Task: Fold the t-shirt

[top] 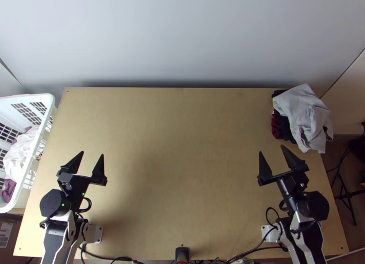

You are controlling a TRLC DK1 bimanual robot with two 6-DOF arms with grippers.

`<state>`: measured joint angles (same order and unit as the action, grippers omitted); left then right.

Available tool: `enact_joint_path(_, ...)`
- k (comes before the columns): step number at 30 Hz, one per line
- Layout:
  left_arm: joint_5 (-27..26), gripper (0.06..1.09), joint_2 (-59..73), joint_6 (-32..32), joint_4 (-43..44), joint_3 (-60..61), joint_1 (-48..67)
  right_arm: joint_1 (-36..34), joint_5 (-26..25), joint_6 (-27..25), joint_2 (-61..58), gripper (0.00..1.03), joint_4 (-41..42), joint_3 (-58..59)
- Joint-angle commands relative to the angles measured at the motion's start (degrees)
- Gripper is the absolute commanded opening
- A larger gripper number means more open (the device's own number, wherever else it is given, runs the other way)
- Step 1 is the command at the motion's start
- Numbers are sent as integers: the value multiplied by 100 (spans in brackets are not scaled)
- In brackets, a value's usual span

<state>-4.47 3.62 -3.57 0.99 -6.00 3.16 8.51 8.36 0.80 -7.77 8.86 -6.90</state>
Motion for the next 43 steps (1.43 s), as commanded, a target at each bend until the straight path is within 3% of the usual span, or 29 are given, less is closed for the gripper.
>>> enact_joint_path(1,8,104,-371,-38,-328,134,1,45,-107,210,803,99,-605,118)
enact_joint_path(5,-1,104,-379,-29,-926,134,106,45,-107,193,812,99,-878,110)
enact_joint_path(10,78,104,-379,-3,-1251,143,124,-201,-115,210,795,99,-2038,136)
enact_joint_path(14,87,104,-353,-82,-1312,169,168,-403,-177,-62,786,99,-2117,153)
enact_joint_path(43,87,104,-371,-82,-1312,161,159,-403,-177,-62,786,99,-2108,153)
